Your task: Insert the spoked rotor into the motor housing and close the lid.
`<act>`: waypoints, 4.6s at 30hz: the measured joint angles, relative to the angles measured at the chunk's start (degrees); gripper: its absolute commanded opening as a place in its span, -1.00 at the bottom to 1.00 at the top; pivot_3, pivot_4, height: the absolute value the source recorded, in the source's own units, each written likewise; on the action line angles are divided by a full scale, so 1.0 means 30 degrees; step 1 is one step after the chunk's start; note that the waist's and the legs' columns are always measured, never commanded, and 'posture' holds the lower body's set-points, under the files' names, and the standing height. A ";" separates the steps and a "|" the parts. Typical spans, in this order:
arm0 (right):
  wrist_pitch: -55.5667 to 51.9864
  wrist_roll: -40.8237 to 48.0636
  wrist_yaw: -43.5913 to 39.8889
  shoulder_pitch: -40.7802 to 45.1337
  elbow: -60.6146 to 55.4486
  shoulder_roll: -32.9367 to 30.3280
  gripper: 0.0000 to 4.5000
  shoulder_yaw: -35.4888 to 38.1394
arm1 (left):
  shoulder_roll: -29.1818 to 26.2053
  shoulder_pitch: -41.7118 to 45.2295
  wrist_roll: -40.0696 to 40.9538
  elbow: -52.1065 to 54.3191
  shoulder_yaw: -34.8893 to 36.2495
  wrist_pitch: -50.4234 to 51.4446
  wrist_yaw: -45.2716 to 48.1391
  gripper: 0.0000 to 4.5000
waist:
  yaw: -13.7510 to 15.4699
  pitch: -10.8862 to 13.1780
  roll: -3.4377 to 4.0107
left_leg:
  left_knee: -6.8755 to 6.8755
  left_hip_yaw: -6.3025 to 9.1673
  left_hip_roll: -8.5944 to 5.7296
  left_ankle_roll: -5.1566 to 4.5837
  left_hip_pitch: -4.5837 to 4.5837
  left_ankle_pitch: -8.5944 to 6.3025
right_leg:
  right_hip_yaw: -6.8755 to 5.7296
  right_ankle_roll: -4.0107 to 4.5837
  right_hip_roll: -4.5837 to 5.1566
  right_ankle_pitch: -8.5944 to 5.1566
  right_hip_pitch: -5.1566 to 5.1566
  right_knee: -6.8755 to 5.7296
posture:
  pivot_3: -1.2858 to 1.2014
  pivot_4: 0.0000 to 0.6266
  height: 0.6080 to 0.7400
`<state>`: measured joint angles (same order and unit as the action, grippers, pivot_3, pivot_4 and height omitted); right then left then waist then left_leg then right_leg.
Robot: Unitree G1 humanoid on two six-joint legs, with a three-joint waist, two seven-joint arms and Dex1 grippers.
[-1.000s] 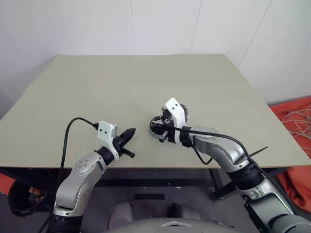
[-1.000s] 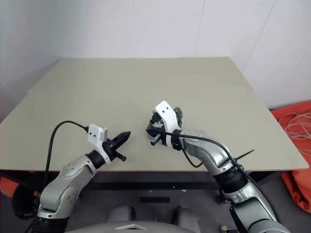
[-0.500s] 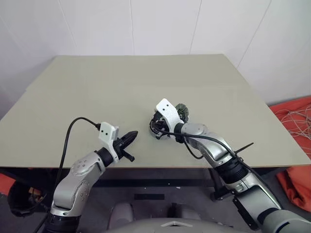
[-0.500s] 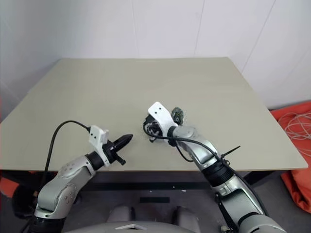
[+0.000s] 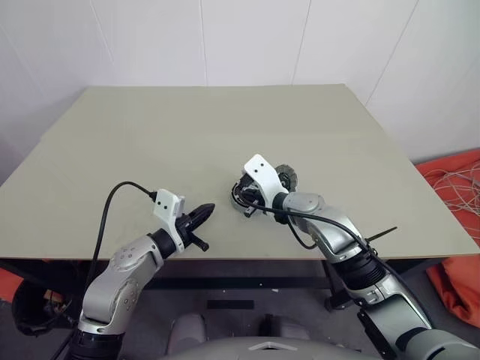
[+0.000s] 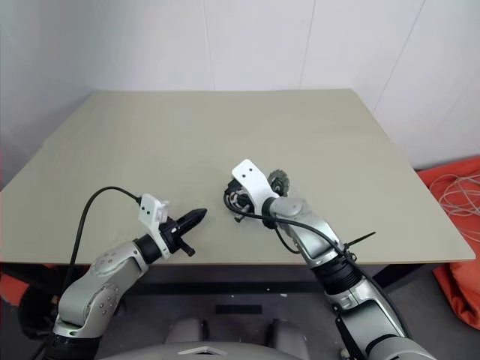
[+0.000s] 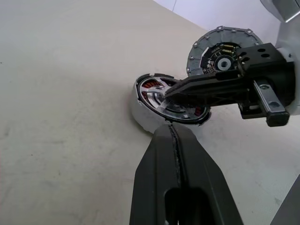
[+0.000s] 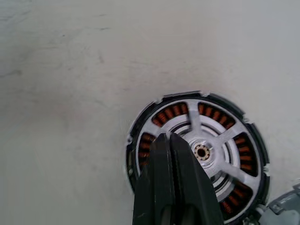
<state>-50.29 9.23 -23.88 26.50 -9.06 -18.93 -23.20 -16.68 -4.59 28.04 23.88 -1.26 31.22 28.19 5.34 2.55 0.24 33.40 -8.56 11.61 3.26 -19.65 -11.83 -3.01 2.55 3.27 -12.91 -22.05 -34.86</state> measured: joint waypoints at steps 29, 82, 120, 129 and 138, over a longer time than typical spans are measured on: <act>0.4043 0.3529 -0.1707 0.0437 -0.0745 0.4389 -0.99 0.4865 | -0.0948 0.3419 -0.1021 -0.3257 -0.0476 -0.1320 0.1305 -1.00 | 0.0009 0.0010 0.0015 | -0.0011 -0.0003 0.0004 0.0023 0.0115 0.0014 | 0.0006 -0.0031 0.0000 -0.0017 0.0029 -0.0014 | 0.03 -1.00 1.00; 0.0737 0.9174 -0.0317 -0.3932 -0.6627 0.1065 -0.99 0.7321 | 0.2289 1.5859 -0.7490 -2.1455 -0.4273 -0.6953 0.9975 -1.00 | 0.0721 0.0013 0.0017 | -0.0042 0.0007 -0.0021 0.0008 0.0015 0.0028 | 0.0003 0.0098 0.0030 0.0055 0.0021 0.0010 | 0.03 -1.00 1.00; 0.0769 0.9179 -0.0041 -0.3666 -0.6625 0.1599 -0.99 0.7070 | 0.2986 1.5868 -0.8284 -2.0467 -0.4793 -0.5218 0.9530 -1.00 | 0.0750 0.0023 0.0023 | -0.0090 0.0005 -0.0029 0.0002 0.0028 0.0029 | 0.0002 0.0011 0.0037 -0.0004 0.0022 0.0045 | 0.03 -1.00 1.00; 0.0775 0.9178 -0.0058 -0.3531 -0.6621 0.1644 -0.99 0.7018 | 0.3244 1.6024 -0.8218 -2.0774 -0.4316 -0.5286 0.8757 -1.00 | 0.0723 0.0026 0.0024 | -0.0096 0.0004 -0.0032 0.0007 0.0029 0.0033 | 0.0003 -0.0020 0.0039 -0.0021 0.0022 0.0047 | 0.03 -1.00 1.00; 0.0931 0.9255 -0.0361 -0.3643 -0.6610 0.1449 -0.99 0.6993 | 0.2990 1.4702 -0.6674 -1.7378 -0.2394 -0.5414 0.7840 -1.00 | 0.0647 0.0086 0.0054 | -0.0116 0.0007 -0.0032 -0.0016 -0.0108 0.0022 | 0.0000 0.0139 0.0035 0.0039 -0.0106 0.0046 | 0.03 -1.00 1.00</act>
<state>-47.49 37.00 -24.96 15.57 -28.89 -14.59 -2.22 -7.71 39.52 8.01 -28.26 -8.44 14.98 51.71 7.28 2.81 0.40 33.05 -8.54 11.51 3.21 -19.97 -11.76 -3.01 2.97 3.37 -12.79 -22.37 -34.72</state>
